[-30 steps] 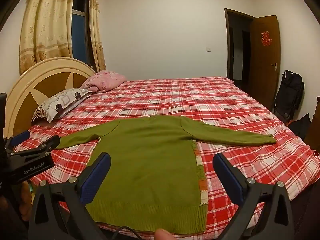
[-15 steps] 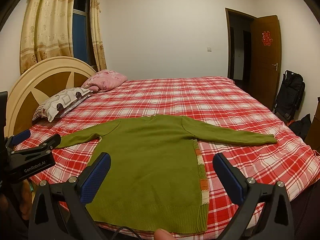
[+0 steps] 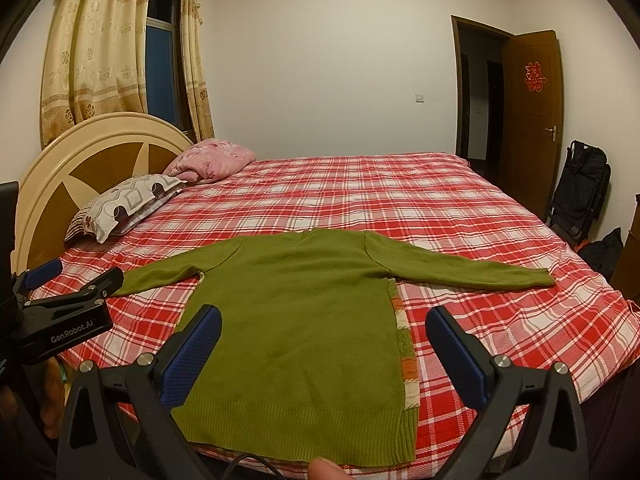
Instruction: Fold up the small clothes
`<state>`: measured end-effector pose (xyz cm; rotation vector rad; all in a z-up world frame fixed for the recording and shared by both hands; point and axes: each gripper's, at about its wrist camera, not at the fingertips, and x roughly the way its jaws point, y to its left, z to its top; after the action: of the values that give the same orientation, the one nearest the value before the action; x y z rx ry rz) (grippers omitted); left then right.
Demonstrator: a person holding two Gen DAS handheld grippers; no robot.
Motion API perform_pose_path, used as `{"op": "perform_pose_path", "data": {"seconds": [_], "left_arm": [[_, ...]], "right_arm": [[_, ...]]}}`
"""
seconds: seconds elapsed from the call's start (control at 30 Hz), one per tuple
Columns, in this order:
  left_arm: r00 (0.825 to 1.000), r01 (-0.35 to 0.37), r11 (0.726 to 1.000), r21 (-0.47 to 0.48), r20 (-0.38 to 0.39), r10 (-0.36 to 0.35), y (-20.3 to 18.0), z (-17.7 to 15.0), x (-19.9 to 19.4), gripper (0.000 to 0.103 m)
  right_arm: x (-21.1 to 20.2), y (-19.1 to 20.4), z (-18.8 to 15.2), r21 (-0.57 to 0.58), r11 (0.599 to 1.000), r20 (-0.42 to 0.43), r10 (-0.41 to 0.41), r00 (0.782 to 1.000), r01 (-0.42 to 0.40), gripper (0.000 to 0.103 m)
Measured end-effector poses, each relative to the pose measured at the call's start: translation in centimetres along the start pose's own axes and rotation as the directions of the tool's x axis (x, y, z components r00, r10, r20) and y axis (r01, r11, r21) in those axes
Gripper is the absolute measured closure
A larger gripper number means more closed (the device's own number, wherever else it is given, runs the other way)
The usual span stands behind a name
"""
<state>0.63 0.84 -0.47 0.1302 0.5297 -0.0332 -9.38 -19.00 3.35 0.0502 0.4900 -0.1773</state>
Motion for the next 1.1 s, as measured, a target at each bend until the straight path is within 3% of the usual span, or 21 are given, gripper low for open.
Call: {"op": "perform_pose_path", "data": {"seconds": [1.1], "left_arm": [[0.999, -0.003, 1.000, 0.011, -0.037, 0.003, -0.1, -0.4, 1.2, 0.000]], "right_arm": [[2.0, -0.5, -0.6, 0.015, 1.000, -0.069, 0.001, 0.998, 0.000, 0.001]]}}
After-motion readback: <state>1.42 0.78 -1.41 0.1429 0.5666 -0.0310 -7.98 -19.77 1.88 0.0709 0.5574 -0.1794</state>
